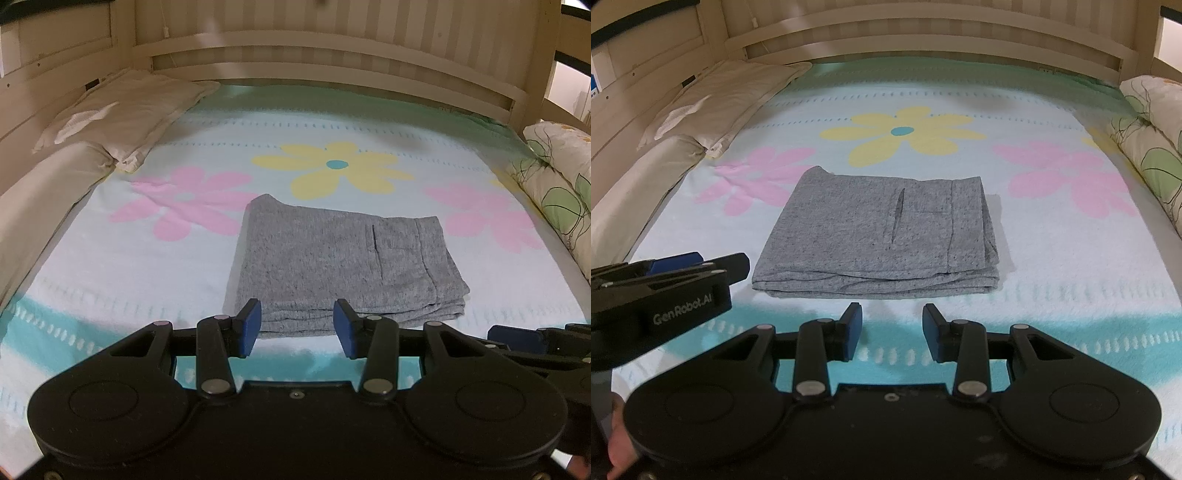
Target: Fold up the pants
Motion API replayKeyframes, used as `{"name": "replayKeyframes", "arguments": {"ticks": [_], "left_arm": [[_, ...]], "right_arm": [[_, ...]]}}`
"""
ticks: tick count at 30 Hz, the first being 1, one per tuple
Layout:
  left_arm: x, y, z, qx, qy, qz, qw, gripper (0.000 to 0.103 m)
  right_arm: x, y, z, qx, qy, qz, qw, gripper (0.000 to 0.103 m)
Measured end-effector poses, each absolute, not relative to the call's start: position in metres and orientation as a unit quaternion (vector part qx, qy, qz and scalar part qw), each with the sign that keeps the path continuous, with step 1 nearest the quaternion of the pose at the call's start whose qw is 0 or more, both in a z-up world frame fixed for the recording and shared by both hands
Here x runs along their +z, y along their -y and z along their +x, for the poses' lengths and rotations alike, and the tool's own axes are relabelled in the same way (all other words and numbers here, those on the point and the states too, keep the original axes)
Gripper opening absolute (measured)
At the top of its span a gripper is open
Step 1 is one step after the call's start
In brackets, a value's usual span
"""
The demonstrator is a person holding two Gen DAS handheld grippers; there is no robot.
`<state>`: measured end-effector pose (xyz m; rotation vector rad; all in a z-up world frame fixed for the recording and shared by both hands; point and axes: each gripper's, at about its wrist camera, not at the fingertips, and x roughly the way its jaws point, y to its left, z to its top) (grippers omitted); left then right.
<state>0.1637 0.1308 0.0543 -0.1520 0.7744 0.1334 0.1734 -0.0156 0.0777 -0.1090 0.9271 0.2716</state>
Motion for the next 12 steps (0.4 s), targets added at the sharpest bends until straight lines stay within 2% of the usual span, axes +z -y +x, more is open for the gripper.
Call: {"name": "replayKeyframes", "arguments": {"ticks": [12], "left_arm": [[0.0534, -0.1262, 0.1610, 0.065, -0.361, -0.069, 0.928, 0.052]], "right_arm": [[0.0795, 0.0208, 0.1716, 0.134, -0.441, -0.059, 0.885, 0.039]]}}
